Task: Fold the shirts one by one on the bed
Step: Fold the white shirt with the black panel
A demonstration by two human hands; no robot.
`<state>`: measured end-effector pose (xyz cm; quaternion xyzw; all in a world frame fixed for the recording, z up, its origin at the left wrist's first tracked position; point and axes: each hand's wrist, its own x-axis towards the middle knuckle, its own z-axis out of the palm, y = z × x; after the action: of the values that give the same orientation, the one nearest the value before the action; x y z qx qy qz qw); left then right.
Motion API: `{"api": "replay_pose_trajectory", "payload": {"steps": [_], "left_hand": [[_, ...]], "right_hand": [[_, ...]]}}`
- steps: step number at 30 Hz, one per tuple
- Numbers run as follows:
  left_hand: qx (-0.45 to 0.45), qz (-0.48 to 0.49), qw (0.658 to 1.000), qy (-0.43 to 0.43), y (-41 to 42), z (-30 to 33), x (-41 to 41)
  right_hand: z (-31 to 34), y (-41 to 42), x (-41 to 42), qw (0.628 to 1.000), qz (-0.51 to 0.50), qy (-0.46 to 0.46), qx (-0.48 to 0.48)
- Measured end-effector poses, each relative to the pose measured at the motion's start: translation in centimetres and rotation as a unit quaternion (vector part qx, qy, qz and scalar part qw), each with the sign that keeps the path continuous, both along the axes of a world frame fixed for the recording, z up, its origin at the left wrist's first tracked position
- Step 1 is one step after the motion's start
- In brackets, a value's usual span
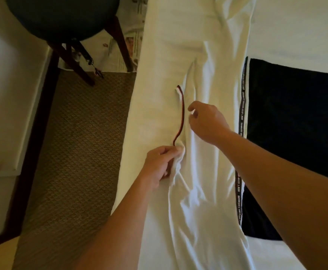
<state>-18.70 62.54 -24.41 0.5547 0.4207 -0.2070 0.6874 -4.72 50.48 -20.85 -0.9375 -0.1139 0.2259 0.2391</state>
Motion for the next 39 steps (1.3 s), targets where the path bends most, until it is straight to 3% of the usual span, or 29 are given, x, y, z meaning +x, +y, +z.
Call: {"api": "replay_pose_trajectory", "payload": {"steps": [6, 9, 13, 17, 20, 24, 29, 32, 35, 39], "left_hand": [[-0.023, 0.039, 0.999, -0.006, -0.4, -1.2, 0.5], [-0.022, 0.038, 0.999, -0.010, -0.1, -1.5, 0.7], [0.006, 0.045, 0.999, -0.013, 0.7, -1.5, 0.4], [0.097, 0.151, 0.982, -0.057, 1.5, -0.6, -0.5], [0.113, 0.183, 0.974, -0.076, 1.3, 0.2, -0.9], [0.085, 0.132, 0.987, -0.012, 2.3, 0.2, -0.5], [0.019, -0.082, 0.995, 0.059, 2.4, 1.6, -2.2], [0.088, -0.086, 0.989, 0.084, 2.5, 1.0, -4.0], [0.154, 0.037, 0.983, 0.089, 1.4, 0.7, -5.8], [0.387, 0.048, 0.917, 0.080, -3.0, 2.0, -7.5]], "right_hand": [[-2.1, 4.4, 6.2, 0.990, 0.085, -0.055, -0.093], [-2.9, 5.2, 8.2, 0.994, 0.060, -0.008, -0.093], [-2.8, 5.8, 10.1, 0.992, 0.048, -0.011, -0.117], [-1.9, 7.9, 11.4, 0.999, -0.005, -0.033, 0.009], [-2.4, 8.3, 10.7, 0.993, -0.010, 0.059, 0.098], [-2.4, 6.8, 8.5, 0.979, -0.010, 0.135, 0.152], [-0.8, 3.5, 4.7, 0.988, -0.038, 0.062, 0.138], [0.1, -0.2, 1.8, 0.991, -0.045, 0.063, 0.109], [0.6, -5.5, -2.3, 0.992, -0.068, 0.077, 0.069], [-0.2, -14.8, -8.2, 0.995, -0.090, 0.049, 0.017]]}}
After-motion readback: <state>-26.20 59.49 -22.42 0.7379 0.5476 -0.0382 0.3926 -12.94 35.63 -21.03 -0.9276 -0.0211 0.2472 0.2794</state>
